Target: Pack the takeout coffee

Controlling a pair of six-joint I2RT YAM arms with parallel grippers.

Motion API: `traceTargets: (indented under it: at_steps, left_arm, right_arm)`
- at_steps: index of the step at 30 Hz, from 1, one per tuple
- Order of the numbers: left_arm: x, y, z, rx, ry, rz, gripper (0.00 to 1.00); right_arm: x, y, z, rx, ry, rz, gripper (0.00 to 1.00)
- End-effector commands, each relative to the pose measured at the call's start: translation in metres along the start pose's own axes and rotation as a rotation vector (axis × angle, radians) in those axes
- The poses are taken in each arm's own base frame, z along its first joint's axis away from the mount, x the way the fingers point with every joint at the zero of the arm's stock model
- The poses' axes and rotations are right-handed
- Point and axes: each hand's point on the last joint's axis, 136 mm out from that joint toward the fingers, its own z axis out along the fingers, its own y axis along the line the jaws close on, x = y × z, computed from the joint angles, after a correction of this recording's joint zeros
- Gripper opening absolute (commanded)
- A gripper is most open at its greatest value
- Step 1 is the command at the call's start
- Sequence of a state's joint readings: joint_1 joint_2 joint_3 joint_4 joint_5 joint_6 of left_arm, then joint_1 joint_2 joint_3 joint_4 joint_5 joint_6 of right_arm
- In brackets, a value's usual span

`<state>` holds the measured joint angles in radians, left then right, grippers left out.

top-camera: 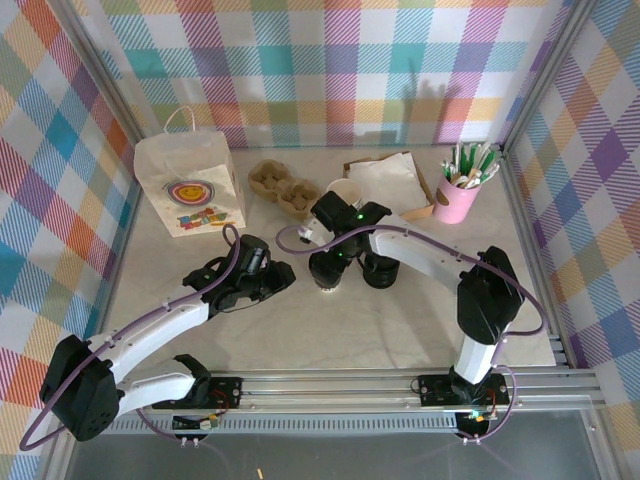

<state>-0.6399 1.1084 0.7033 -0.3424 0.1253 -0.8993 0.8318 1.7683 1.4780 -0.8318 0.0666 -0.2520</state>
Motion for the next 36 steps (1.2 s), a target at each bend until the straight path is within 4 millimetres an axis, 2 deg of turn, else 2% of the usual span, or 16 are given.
traceTargets:
  at_steps: [1, 5, 24, 30, 36]
  left_arm:
    - [0.003, 0.004, 0.0, -0.018, 0.014, 0.01, 0.33]
    - [0.003, 0.004, 0.001, -0.02, 0.016, 0.009, 0.33]
    - [0.003, 0.006, -0.001, -0.031, 0.012, 0.008, 0.33]
    - [0.002, 0.007, -0.001, -0.032, 0.007, 0.008, 0.33]
    - [0.002, 0.005, -0.001, -0.026, 0.005, 0.004, 0.33]
  right_arm:
    - [-0.004, 0.006, 0.003, -0.03, 0.008, 0.011, 0.78]
    - [-0.003, 0.007, 0.005, -0.039, 0.016, 0.016, 0.75]
    - [0.002, 0.011, 0.009, -0.06, 0.047, 0.027, 0.8]
    - [0.002, 0.014, 0.008, -0.078, 0.06, 0.027, 0.78]
    - [0.011, 0.015, 0.014, -0.082, 0.088, 0.035, 0.77]
